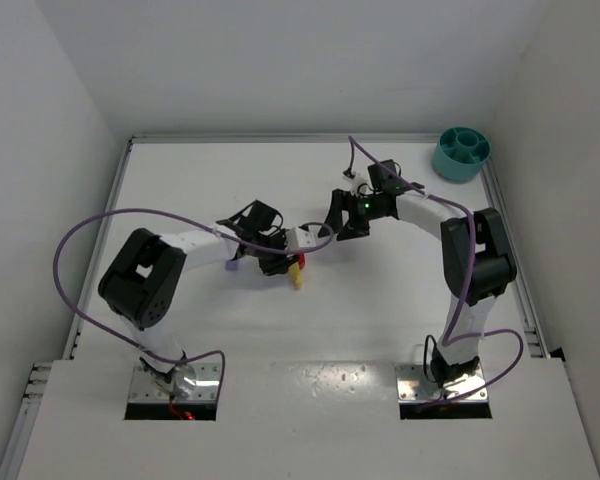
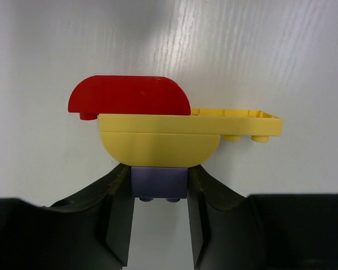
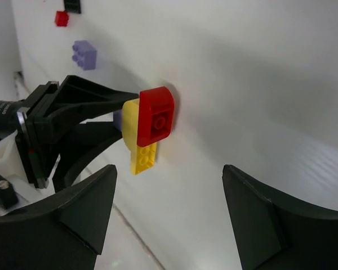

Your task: Sort the legos into containers by color

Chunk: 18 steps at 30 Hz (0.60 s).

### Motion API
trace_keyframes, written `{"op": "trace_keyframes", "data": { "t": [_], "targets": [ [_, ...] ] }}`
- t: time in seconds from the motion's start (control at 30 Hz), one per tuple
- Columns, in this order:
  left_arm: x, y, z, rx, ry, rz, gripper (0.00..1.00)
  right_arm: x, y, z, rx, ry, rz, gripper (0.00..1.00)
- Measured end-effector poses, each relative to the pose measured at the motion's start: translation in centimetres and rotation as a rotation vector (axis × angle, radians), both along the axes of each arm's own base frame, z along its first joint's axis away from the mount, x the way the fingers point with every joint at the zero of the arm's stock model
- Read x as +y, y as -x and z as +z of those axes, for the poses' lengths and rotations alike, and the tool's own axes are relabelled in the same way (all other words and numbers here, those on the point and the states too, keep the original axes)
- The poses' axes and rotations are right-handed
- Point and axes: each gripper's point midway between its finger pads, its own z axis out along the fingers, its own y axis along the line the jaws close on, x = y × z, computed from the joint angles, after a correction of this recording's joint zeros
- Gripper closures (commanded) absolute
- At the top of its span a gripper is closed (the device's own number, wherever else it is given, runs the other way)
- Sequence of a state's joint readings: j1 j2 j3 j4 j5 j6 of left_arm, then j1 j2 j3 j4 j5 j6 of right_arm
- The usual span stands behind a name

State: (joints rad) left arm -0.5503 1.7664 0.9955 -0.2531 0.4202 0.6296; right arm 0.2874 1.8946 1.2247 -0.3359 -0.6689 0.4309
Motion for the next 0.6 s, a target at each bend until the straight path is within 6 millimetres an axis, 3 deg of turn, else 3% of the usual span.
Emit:
{"op": "trace_keyframes", "data": {
  "t": [0.13,0.33,0.43,0.6],
  "targets": [
    [0.2,0.6,3.0,-0.049,0.059,0.031,0.71,1.0,1.6,0.0,0.042,-0.075,0.039,0.24],
    [-1.1,0.2,8.4,-0.134,0.203,0.056,0.71,2.4,3.2,1.1,0.088,-0.183,0.094,0.22],
    [-1.6,0.6,9.3,-0.115,0.247,0.066,0.71,3.1,3.5,2.4,0.091,-0.258,0.130,0.21],
    [-1.9,1.4,9.0,-0.074,0.271,0.072,0.71,3.8,3.4,4.4,0.076,-0.364,0.164,0.21]
  ]
}}
